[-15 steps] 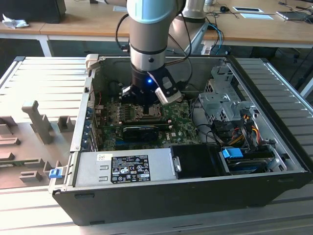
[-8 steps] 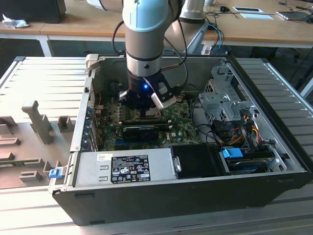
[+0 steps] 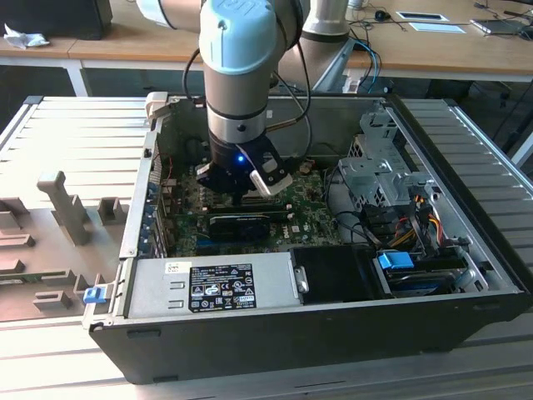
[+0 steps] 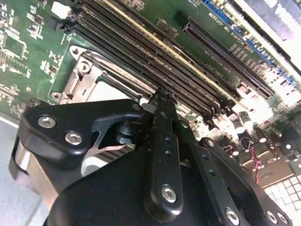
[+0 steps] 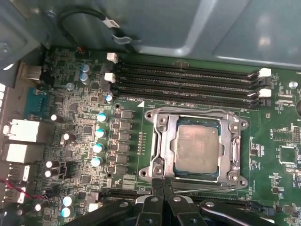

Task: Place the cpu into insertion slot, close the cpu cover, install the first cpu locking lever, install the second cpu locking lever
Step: 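Install the second cpu locking lever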

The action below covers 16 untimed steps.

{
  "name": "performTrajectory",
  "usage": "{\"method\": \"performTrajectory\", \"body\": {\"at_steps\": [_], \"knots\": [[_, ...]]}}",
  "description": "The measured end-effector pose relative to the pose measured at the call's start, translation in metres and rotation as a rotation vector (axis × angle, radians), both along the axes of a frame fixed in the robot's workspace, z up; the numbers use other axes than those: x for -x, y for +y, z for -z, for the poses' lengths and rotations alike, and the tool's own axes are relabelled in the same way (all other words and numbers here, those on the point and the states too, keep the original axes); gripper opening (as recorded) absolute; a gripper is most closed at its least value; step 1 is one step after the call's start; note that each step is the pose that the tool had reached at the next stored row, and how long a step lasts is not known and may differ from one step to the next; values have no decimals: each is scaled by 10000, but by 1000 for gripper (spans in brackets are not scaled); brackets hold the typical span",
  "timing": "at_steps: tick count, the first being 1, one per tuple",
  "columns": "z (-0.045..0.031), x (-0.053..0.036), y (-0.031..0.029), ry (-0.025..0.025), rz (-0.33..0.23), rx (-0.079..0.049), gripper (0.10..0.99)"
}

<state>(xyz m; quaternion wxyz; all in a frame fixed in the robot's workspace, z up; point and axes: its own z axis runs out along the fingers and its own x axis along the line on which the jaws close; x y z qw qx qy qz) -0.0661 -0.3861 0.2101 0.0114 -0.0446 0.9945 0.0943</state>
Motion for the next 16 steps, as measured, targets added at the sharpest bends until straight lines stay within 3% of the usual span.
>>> {"method": "performTrajectory", "body": {"at_steps": [1,2,6,9,14,16], "knots": [[2,12,-32,-3,-2,-195,106],[3,22,-52,-7,-5,-268,106],[6,82,-105,-9,-62,-453,106],[20,104,-111,-10,-176,-641,106],[63,132,-111,-3,-436,-814,106],[83,138,-111,-5,-531,-999,106]]}}
